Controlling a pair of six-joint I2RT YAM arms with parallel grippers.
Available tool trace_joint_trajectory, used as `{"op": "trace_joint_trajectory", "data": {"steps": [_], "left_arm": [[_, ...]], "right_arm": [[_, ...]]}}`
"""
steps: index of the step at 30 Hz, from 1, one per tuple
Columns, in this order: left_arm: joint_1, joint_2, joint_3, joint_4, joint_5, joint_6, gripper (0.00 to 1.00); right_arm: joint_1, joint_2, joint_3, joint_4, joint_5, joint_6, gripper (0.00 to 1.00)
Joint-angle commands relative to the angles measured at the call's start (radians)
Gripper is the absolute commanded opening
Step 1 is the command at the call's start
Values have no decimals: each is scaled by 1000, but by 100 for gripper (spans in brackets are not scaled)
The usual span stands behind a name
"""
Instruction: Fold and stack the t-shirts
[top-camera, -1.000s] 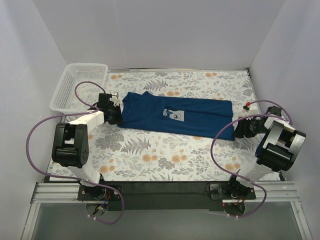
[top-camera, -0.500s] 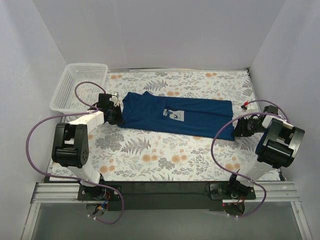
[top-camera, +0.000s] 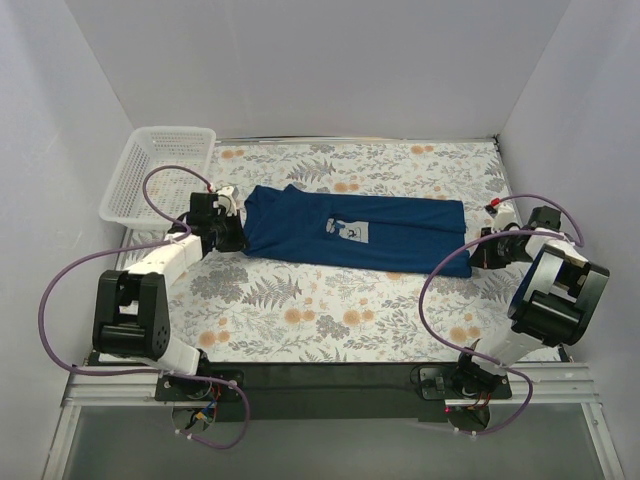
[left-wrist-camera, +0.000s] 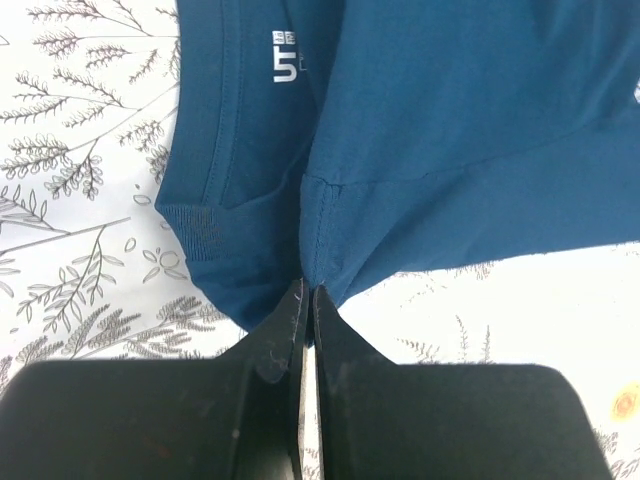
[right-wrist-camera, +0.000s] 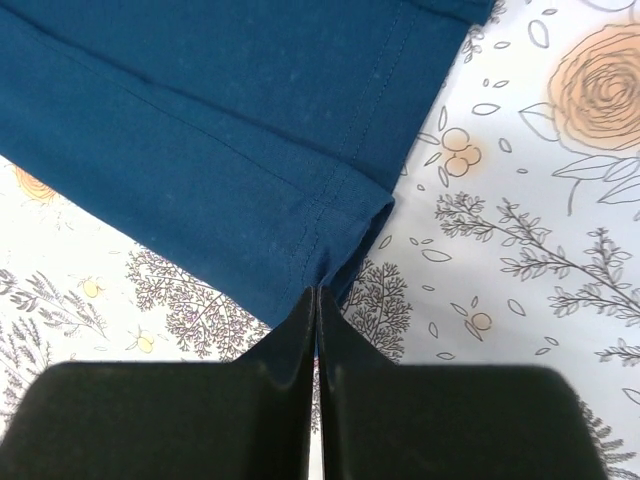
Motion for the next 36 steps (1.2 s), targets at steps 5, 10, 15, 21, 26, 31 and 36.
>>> {"op": "trace_joint_trajectory", "data": {"steps": [5,10,15,21,26,31,36], "left_arm": [[-1,-64,-36,-15,-21,67,0],[0,-19,-36,-66,-50,70,0],[8,42,-33,-101,-99,60,0],[20,119,-9,-110,-105,50,0],[20,136,7,-121,-92,49,0],[22,33,-13,-98,-136,37,0],[28,-39,-30,-107,-116,30,0]], "right_arm": [[-17,-34,-9,51,21,12,1],[-21,-29,-13,58,58,9,1],[-26,-9,-13,63,77,-5,1],[-32,-6,-12,54,71,-32,1],[-37,-14,-12,25,41,-78,1],[-47,-43,-7,8,8,-112,1],[-60,-78,2,-44,-49,-176,1]]}}
